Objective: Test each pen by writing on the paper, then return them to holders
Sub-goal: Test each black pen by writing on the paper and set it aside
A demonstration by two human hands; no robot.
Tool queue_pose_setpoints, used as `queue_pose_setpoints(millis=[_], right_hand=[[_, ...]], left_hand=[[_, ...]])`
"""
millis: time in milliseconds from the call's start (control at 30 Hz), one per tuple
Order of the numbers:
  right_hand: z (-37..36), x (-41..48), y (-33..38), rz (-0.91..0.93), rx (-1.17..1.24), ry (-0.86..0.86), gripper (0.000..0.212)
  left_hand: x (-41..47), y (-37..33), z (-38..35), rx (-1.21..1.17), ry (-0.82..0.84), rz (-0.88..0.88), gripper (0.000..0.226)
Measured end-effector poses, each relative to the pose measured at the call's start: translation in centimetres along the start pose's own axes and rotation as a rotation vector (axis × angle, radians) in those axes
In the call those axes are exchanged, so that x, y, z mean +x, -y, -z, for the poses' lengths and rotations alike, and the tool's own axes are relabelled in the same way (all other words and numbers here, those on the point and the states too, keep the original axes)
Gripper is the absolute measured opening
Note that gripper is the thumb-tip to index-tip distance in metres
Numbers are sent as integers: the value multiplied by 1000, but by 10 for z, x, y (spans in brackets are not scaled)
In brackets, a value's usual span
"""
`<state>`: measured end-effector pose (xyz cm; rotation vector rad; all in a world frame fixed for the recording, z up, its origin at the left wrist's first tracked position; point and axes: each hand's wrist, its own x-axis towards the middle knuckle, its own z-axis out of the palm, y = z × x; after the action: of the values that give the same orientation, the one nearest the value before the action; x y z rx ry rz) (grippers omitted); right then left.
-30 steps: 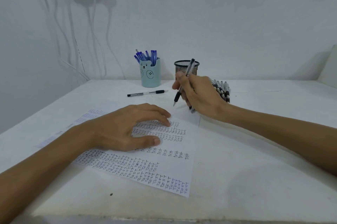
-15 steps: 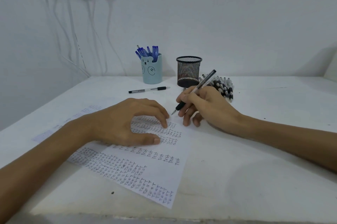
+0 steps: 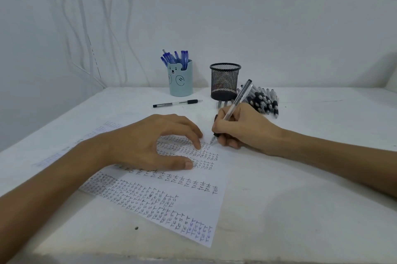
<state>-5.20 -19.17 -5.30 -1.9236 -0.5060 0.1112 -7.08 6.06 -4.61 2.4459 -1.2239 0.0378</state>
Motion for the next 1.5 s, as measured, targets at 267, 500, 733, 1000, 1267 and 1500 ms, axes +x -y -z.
queue_pose_setpoints(millis=[267, 500, 733, 1000, 1267, 1500], right_hand=[[-3, -1, -4, 78, 4, 20, 18], [-2, 0, -6, 93, -33, 13, 14], [-2, 1, -7, 74, -20, 12, 16], [-2, 2, -7, 60, -13, 5, 20], [-1, 3, -7, 57, -11, -6, 19], [-1, 2, -7, 60, -30, -19, 21]], left_hand=[[1, 0, 0, 4, 2, -2, 31], [1, -1, 1, 7, 6, 5, 30], [0, -2, 1, 16, 4, 10, 31], [1, -2, 0, 6, 4, 13, 31], [1, -2, 1, 3, 6, 20, 32], [1, -1, 0, 3, 1, 18, 31]])
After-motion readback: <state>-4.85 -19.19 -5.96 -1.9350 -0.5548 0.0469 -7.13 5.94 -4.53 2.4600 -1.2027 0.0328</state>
